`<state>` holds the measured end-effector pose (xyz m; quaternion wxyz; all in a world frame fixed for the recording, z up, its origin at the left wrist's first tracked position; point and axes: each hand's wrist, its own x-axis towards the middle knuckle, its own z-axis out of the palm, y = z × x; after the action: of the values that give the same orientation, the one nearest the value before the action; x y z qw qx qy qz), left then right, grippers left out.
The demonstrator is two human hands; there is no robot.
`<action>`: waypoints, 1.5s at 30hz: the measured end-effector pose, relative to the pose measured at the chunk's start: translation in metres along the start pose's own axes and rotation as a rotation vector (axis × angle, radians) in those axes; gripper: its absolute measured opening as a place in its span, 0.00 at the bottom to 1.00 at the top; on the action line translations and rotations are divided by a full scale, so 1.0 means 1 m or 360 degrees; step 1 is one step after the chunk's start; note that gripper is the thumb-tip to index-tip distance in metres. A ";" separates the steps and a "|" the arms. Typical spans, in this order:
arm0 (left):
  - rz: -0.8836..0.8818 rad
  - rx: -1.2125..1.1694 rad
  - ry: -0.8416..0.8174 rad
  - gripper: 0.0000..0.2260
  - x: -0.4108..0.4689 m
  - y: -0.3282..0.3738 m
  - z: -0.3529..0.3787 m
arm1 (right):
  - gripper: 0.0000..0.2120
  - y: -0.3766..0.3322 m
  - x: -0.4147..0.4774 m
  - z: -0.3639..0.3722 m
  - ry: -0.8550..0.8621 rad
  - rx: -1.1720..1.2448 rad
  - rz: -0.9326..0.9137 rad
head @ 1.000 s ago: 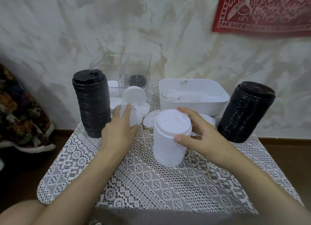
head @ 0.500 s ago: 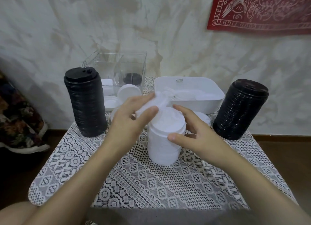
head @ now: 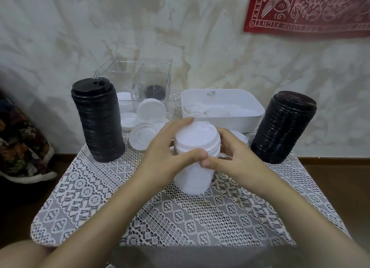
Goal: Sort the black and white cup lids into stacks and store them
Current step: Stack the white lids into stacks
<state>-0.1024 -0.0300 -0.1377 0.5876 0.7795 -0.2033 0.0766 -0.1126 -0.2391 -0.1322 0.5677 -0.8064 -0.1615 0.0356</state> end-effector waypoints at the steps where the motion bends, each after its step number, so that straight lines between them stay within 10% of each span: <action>1: 0.0014 0.0002 -0.0004 0.35 0.000 0.000 0.001 | 0.40 0.000 0.000 0.000 0.0006 0.0011 0.0006; 29: -0.0175 -0.0282 -0.0019 0.37 0.000 -0.011 0.002 | 0.39 -0.001 -0.002 -0.003 -0.0011 0.0031 0.0004; 45: -0.0266 -0.0652 -0.0083 0.21 0.000 -0.018 -0.005 | 0.38 0.004 0.002 -0.002 0.0055 0.0094 0.0070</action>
<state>-0.0941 -0.0210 -0.1523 0.7325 0.6597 -0.1646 -0.0354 -0.1094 -0.2417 -0.1352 0.5931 -0.7932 -0.1327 0.0388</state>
